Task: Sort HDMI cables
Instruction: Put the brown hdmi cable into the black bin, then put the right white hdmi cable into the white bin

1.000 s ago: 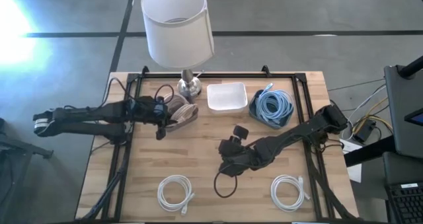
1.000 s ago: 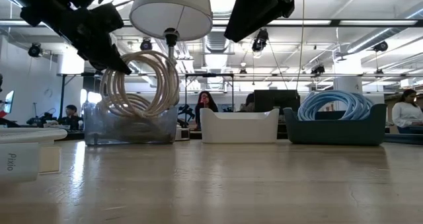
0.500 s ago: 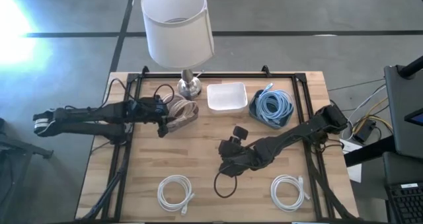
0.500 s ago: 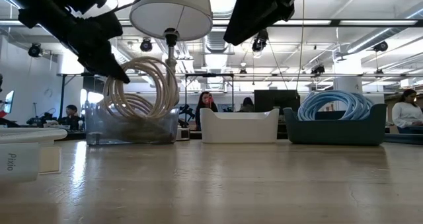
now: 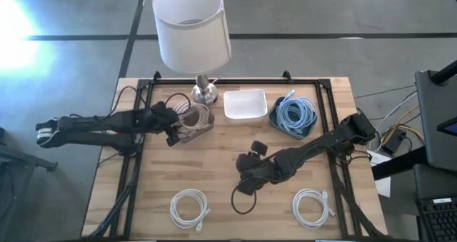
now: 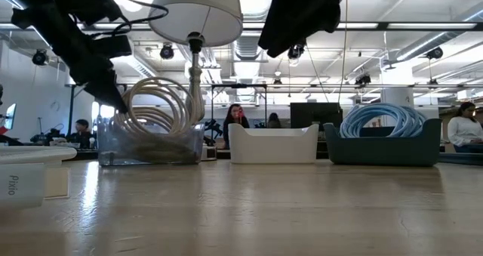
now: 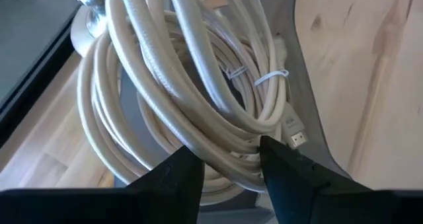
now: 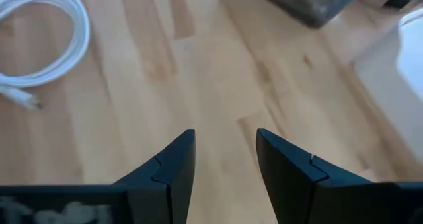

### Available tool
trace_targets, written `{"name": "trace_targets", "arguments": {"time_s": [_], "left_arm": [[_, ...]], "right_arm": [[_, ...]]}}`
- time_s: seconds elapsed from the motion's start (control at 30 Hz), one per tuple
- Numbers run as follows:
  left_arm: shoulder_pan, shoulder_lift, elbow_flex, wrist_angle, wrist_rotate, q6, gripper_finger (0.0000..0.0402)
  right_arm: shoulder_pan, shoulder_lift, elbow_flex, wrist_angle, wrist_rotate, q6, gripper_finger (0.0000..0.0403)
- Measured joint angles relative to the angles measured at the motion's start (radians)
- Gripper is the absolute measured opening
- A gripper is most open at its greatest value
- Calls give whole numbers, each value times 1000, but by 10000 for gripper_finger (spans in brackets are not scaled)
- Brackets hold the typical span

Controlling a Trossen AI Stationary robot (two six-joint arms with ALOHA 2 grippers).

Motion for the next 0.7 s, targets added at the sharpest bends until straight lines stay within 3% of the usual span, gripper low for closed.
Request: {"name": "trace_targets", "arguments": {"time_s": [0.53, 0.7], "left_arm": [[0, -2, 173, -198, -66, -10, 147], [0, -3, 242, -232, -198, -16, 147]], "right_arm": [[16, 0, 0, -142, -158, 304, 161], [46, -1, -5, -241, -257, 513, 164]]}}
